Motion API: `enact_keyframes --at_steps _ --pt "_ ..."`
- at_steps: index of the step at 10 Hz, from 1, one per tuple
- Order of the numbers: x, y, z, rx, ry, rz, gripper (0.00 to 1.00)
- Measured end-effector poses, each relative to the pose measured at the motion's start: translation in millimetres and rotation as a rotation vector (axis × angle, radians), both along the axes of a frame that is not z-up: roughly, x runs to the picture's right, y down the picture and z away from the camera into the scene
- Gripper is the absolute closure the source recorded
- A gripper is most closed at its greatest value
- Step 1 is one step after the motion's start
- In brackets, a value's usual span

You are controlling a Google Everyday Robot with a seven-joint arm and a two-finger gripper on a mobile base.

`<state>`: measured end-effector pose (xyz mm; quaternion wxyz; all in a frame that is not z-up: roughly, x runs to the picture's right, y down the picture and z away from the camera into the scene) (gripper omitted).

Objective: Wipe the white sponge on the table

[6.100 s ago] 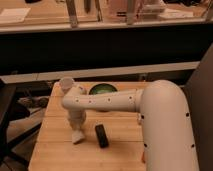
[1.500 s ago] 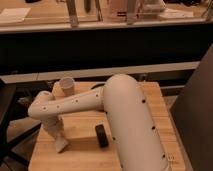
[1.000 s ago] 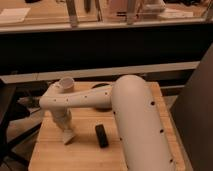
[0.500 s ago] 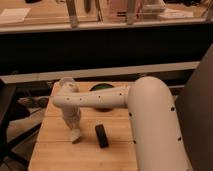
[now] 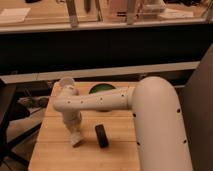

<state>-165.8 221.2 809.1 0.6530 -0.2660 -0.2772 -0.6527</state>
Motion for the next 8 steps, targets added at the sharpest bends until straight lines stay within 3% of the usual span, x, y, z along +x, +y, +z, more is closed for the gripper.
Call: enact_keyframes --at_steps 4,8 --pt "26 0 0.4 -0.004 0.02 0.017 0.97" --pt "23 -1 0.6 -0.003 0.025 0.04 0.97"
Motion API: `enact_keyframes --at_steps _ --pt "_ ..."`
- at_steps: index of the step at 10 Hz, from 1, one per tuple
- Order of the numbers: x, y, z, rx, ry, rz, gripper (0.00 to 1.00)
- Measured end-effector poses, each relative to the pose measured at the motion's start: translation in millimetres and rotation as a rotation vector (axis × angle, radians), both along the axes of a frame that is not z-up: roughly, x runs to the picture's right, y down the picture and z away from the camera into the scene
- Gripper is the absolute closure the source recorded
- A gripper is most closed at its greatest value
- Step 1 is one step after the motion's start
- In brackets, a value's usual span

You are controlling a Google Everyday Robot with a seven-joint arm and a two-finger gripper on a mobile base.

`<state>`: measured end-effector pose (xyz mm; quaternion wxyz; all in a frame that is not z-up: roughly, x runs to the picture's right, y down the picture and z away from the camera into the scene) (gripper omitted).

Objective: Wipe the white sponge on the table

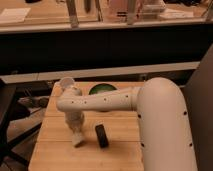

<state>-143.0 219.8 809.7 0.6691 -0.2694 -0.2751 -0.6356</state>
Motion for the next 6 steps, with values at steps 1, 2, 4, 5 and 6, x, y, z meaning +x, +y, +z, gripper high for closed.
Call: enact_keyframes --at_steps 1,2,4,5,6 --pt "6.3 -0.8 1.3 -0.001 0.006 0.006 0.97" --pt "7.6 -1.1 0.9 -0.001 0.008 0.007 0.97" --pt "4.7 -1.7 0.8 0.001 0.007 0.018 0.97" --pt "5.4 -1.8 1.1 0.0 0.011 0.022 0.97" --pt "5.9 -2.1 1.3 0.0 0.014 0.026 0.97"
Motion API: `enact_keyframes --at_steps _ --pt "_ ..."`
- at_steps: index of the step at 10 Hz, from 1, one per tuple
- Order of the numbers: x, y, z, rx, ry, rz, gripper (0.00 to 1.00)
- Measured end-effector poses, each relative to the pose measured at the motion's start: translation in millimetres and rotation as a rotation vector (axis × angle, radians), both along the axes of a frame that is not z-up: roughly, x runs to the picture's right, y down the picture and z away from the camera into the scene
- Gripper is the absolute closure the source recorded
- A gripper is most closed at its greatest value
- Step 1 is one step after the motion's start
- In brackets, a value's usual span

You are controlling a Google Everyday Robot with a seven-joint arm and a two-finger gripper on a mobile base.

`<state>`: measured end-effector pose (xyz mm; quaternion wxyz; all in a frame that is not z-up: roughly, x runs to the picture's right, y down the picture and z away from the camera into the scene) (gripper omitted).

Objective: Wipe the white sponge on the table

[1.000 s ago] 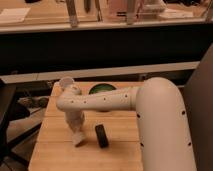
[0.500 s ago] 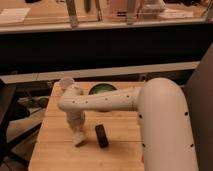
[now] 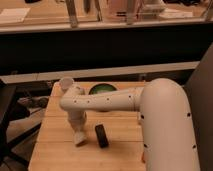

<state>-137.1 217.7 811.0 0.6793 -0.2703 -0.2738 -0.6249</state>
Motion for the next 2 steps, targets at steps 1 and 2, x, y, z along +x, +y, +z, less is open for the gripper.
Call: enact_keyframes --at_steps 1,2 --pt "0.0 -0.1 0.0 0.0 0.001 0.002 0.97" --pt "-0.2 0.6 0.4 -0.001 0.003 0.007 0.97"
